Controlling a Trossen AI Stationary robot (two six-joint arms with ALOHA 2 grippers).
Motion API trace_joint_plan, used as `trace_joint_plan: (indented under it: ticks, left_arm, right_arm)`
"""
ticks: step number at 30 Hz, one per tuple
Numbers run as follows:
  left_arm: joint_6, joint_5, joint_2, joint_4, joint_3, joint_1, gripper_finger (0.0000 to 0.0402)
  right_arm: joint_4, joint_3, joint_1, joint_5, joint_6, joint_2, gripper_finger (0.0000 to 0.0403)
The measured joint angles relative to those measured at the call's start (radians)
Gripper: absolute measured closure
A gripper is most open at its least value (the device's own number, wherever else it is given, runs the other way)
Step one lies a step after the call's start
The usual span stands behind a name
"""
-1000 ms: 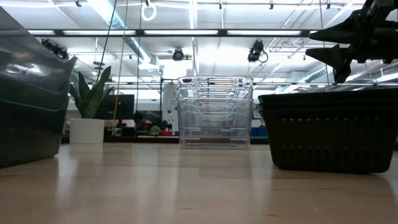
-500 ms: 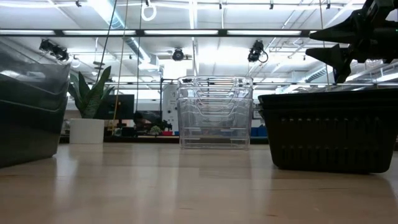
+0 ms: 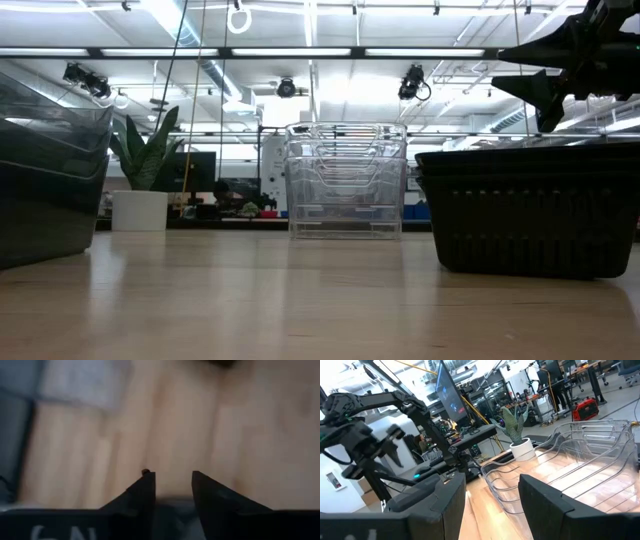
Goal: Stack baskets by color
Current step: Return to Home Position
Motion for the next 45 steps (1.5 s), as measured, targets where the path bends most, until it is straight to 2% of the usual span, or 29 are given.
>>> trace_joint_plan:
  ticks: [4, 7, 14, 21, 27, 32, 38, 45]
  left_arm:
    - [0.084, -0.089, -0.055, 0.01, -0.051, 0.039, 0.0295]
    - [0.133, -0.131, -0.132, 0.079, -0.164, 0.069, 0.0315]
    - [0.37, -0.13, -0.38, 0.521, -0.548, 0.175, 0.0352]
    - [0.694, 0.026, -0.622, 1.081, -0.888, 0.335, 0.0382]
    - [0.843, 0.187, -0.77, 1.374, -1.096, 0.465, 0.0397]
    - [0.894, 0.193, -0.869, 1.507, -1.231, 0.516, 0.0393]
    - [0.943, 0.205, -0.987, 1.636, -1.355, 0.52, 0.0398]
    - [0.999, 0.216, -1.064, 2.035, -1.615, 0.507, 0.0395]
  right_arm:
    - [0.001, 0.0, 0.0, 0.0, 0.0, 0.0, 0.0214]
    - [0.002, 0.0, 0.0, 0.0, 0.0, 0.0, 0.0214]
    - [0.006, 0.0, 0.0, 0.0, 0.0, 0.0, 0.0214]
    - [0.006, 0.0, 0.0, 0.0, 0.0, 0.0, 0.0214]
    - [0.006, 0.0, 0.0, 0.0, 0.0, 0.0, 0.0214]
    - [0.006, 0.0, 0.0, 0.0, 0.0, 0.0, 0.0214]
    - [0.006, 0.0, 0.0, 0.0, 0.0, 0.0, 0.0214]
    - [0.006, 0.0, 0.0, 0.0, 0.0, 0.0, 0.0214]
